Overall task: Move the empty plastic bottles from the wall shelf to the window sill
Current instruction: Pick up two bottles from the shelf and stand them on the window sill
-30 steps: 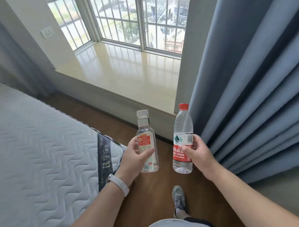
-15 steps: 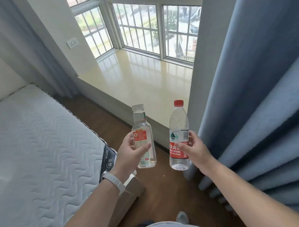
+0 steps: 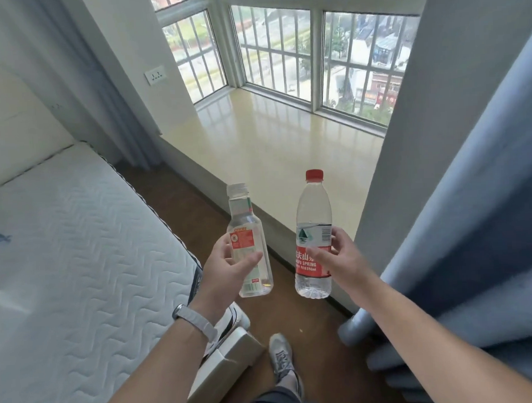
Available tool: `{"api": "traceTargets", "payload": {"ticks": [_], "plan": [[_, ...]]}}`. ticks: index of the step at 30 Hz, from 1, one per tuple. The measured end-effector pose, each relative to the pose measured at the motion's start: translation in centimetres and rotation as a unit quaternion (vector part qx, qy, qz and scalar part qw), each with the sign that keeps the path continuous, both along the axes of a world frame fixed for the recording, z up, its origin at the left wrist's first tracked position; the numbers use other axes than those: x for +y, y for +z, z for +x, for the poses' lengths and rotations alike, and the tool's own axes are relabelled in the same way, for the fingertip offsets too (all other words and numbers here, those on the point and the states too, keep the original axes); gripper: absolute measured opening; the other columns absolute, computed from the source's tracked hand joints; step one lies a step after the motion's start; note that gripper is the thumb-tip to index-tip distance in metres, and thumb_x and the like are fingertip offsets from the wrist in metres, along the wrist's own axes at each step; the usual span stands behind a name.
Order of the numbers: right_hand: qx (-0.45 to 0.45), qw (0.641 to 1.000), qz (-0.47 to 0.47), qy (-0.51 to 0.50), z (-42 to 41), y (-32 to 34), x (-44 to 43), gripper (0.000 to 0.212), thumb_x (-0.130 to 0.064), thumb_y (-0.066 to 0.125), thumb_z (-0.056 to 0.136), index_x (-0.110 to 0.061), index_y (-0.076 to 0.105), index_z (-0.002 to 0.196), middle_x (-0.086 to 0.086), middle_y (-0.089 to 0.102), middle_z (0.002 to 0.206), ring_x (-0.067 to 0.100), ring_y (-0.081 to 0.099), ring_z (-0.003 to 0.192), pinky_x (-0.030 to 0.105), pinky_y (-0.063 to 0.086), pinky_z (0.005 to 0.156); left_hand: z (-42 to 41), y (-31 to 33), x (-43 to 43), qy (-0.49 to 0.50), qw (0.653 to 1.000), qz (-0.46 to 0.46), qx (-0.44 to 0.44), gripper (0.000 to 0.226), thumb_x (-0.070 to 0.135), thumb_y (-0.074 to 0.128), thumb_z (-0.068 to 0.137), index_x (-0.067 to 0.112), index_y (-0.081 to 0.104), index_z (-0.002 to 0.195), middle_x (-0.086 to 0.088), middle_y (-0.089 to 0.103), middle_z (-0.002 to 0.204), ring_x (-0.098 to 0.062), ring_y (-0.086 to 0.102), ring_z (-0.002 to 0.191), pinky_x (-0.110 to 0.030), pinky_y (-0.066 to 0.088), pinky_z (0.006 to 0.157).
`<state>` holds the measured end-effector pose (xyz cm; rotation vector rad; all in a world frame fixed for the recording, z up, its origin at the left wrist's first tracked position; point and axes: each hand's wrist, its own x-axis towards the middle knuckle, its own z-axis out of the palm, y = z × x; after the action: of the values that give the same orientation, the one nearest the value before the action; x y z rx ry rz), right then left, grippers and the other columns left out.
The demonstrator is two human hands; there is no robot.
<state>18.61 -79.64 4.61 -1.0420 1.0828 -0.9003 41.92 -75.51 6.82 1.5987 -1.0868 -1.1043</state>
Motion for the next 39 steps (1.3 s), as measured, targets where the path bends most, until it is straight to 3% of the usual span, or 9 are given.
{"api": "traceTargets", "payload": {"ticks": [3,8,15,21,28,39], "plan": [[0.007,1.000,0.006,-0.008,1.0,-0.1,-2.5,0.039,-0.018,0.075,0.085,-0.029,0.053,0.115,0.004,0.064,0.117,0.019,0.069,0.099,0.037,0.058,0.082,1.2,-1.0,-2.5,0.004,1.000,0.005,0.012,0.038,0.027,0.076,0.086,0.029,0.060,0.121,0.007,0.073,0.108,-0.013,0.071,0.099,-0.044,0.058,0.089],[0.034,0.999,0.007,-0.015,3.7,0.6,-7.7,0.038,-0.016,0.074,0.085,-0.028,0.053,0.114,0.004,0.064,0.116,0.019,0.069,0.098,0.033,0.057,0.076,4.2,-1.5,-7.4,0.007,0.999,0.004,0.042,0.039,0.030,0.079,0.083,0.030,0.061,0.119,0.004,0.074,0.110,-0.019,0.071,0.102,-0.053,0.056,0.092],[0.066,0.998,-0.019,-0.008,9.3,2.6,-15.9,0.035,-0.014,0.073,0.086,-0.028,0.054,0.111,0.001,0.066,0.112,0.011,0.070,0.089,0.023,0.055,0.066,10.1,-0.8,-15.0,0.019,0.998,-0.017,0.049,0.040,0.033,0.078,0.084,0.029,0.061,0.119,0.004,0.073,0.110,-0.018,0.071,0.102,-0.049,0.057,0.092],[0.072,0.997,-0.033,-0.002,14.2,2.6,-21.4,0.040,-0.018,0.074,0.084,-0.026,0.054,0.117,0.001,0.067,0.113,0.013,0.071,0.093,0.029,0.056,0.072,14.9,-0.3,-19.8,0.038,0.998,-0.035,0.040,0.035,0.031,0.076,0.086,0.030,0.061,0.118,0.006,0.072,0.107,-0.012,0.071,0.097,-0.036,0.058,0.083],[0.118,0.989,-0.054,0.065,18.9,3.8,-27.2,0.038,-0.022,0.074,0.085,-0.030,0.054,0.117,-0.003,0.066,0.113,0.015,0.070,0.096,0.034,0.057,0.078,19.6,-0.5,-22.9,0.086,0.995,-0.029,0.032,0.036,0.037,0.076,0.082,0.034,0.062,0.115,0.007,0.072,0.106,-0.010,0.071,0.095,-0.044,0.059,0.086],[0.080,0.988,-0.027,0.127,25.9,0.8,-39.9,0.043,-0.025,0.075,0.084,-0.022,0.056,0.121,0.004,0.068,0.113,0.017,0.071,0.095,0.034,0.056,0.078,25.3,-1.1,-31.8,0.169,0.985,-0.020,-0.004,0.033,0.029,0.073,0.088,0.029,0.060,0.118,0.009,0.071,0.108,-0.005,0.070,0.094,-0.027,0.055,0.077]]}}
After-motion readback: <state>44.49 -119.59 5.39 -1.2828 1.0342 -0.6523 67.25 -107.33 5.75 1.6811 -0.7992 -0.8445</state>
